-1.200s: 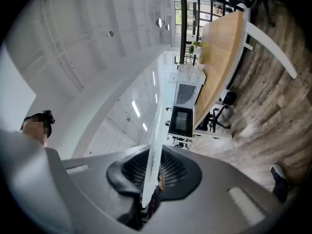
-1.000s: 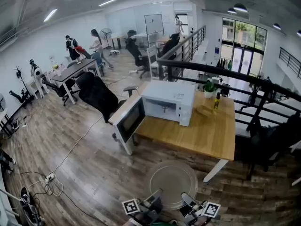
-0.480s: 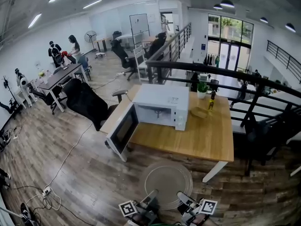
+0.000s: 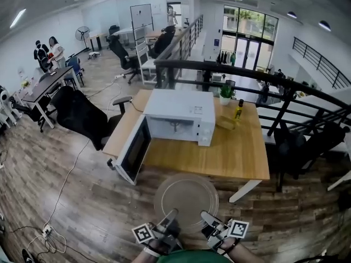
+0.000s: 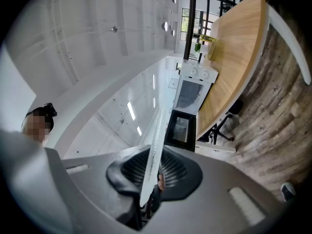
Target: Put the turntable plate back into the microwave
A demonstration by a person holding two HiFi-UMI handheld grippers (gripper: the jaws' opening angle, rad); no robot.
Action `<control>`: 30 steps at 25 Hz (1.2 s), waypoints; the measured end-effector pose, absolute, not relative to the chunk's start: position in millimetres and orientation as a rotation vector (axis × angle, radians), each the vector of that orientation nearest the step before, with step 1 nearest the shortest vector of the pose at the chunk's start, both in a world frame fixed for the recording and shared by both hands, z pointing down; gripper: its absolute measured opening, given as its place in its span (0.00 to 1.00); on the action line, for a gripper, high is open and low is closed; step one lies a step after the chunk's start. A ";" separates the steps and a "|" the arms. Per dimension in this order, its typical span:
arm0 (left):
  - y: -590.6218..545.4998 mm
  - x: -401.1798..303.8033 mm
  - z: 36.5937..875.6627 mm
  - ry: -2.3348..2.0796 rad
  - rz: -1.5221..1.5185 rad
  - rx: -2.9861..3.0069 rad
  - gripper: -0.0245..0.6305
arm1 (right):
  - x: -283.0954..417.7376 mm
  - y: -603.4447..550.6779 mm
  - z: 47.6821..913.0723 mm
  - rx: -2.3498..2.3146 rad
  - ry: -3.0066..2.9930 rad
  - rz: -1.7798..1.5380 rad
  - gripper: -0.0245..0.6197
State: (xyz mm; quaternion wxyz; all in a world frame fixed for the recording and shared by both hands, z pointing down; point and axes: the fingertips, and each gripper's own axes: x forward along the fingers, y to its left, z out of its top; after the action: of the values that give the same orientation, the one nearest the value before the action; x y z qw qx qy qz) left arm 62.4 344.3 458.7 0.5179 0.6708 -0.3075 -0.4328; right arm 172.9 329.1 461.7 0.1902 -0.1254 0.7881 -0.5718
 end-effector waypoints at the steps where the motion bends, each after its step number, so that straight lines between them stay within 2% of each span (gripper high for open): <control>1: 341.3 55.6 459.2 -0.732 -1.037 1.606 0.10 | 166.1 326.7 463.0 -0.365 2.207 -1.612 0.11; 8: 332.1 16.5 462.2 -0.727 -1.034 1.594 0.10 | 126.2 317.2 464.7 -0.365 2.206 -1.605 0.11; 18: 309.8 -5.3 479.3 -0.757 -1.063 1.541 0.10 | 104.8 291.4 481.3 -0.367 2.193 -1.686 0.11; 30: 219.4 -37.2 468.6 -0.871 -1.125 1.533 0.10 | 68.2 188.6 473.5 -0.214 2.238 -1.726 0.11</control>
State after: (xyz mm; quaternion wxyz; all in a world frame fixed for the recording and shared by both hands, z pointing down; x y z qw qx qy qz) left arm -37.2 219.4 468.6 0.5011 0.6343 -0.3602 -0.4656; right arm 68.2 188.6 473.5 0.1531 -0.0747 0.7804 -0.6016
